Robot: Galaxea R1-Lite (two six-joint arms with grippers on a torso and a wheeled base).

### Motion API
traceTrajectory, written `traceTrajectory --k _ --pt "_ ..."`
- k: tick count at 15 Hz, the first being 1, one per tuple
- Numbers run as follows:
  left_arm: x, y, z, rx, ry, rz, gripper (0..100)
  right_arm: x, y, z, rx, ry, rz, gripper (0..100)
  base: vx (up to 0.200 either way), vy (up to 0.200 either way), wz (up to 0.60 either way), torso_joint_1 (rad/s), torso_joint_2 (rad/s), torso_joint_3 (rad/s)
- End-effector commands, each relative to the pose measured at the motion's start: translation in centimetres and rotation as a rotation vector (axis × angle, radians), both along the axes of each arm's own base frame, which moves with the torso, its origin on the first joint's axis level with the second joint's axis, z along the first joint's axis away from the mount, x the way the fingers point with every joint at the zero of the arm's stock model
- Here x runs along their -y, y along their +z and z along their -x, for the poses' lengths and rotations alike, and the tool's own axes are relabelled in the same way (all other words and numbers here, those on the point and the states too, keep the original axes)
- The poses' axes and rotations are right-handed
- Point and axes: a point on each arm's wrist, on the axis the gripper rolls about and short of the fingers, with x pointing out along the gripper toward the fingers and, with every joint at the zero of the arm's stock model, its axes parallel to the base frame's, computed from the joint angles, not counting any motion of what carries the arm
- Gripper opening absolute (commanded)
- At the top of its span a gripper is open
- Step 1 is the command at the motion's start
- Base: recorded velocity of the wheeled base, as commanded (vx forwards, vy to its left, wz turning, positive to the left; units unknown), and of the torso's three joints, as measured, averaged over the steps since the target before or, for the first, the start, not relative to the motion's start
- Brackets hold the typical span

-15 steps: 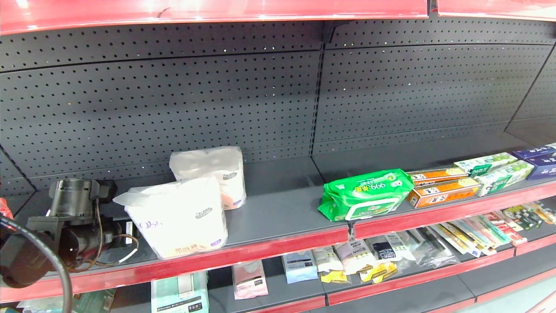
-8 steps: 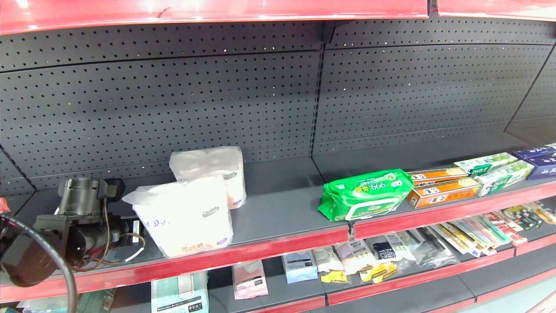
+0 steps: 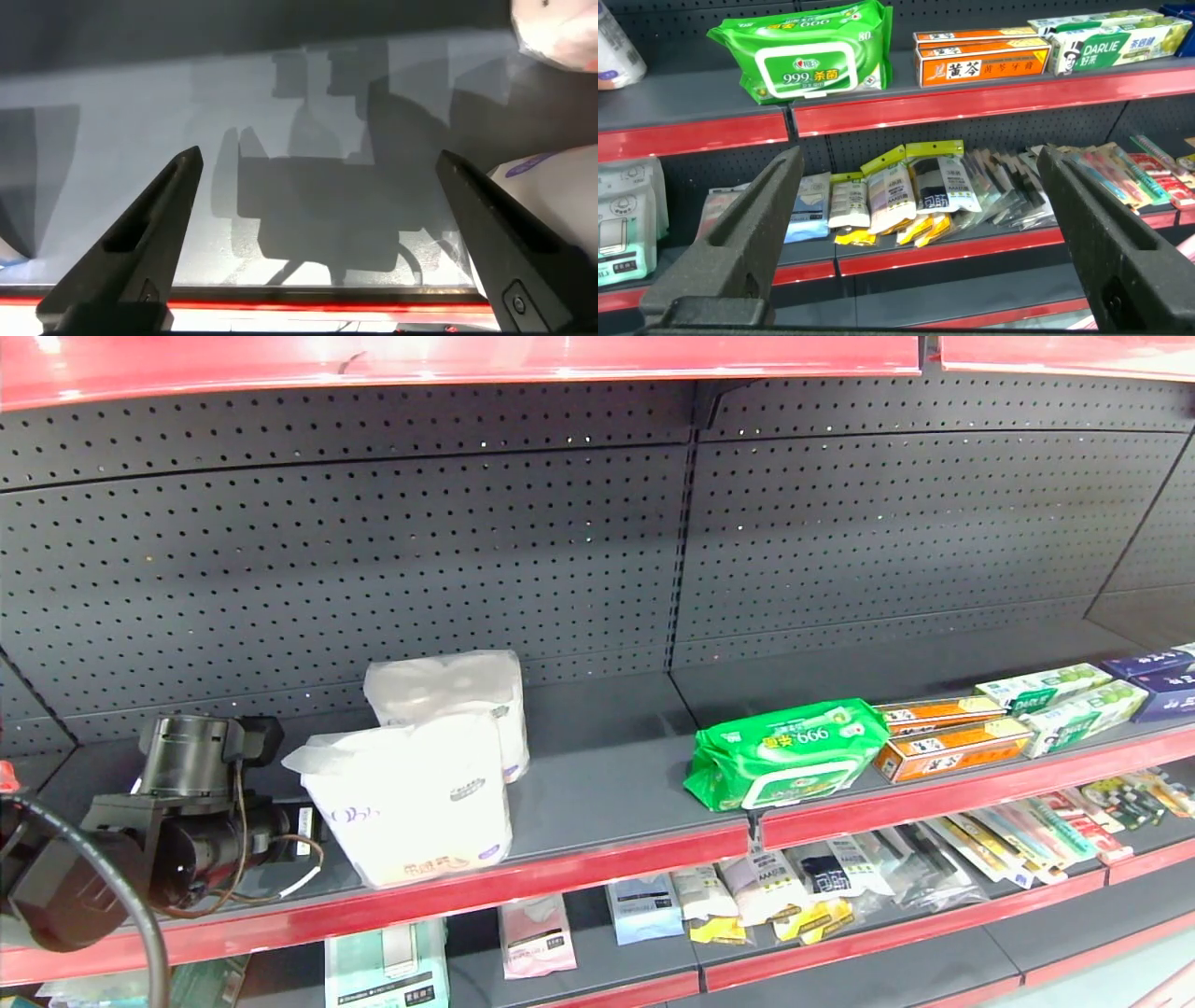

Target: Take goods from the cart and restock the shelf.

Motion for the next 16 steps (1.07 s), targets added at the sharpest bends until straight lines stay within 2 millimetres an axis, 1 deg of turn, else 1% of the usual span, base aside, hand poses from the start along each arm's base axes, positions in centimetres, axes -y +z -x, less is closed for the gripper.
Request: traceTrajectory --k 1,6,16 --pt "0.2 0.1 0.0 0.004 -0.005 0.0 100 0.0 0.0 0.0 -0.001 0.0 0.0 100 0.0 0.0 0.0 0.0 0.0 0.0" --pt "1.1 0.2 -0.1 0.01 -0.039 -0.002 100 0.0 0.0 0.0 -0.001 0.0 0.0 100 0.0 0.0 0.0 0.0 0.0 0.0" --pt "1.5 0.2 0.0 0.009 -0.052 -0.004 100 0.0 0.0 0.0 -0.001 0.002 0.0 100 0.0 0.0 0.0 0.0 0.0 0.0"
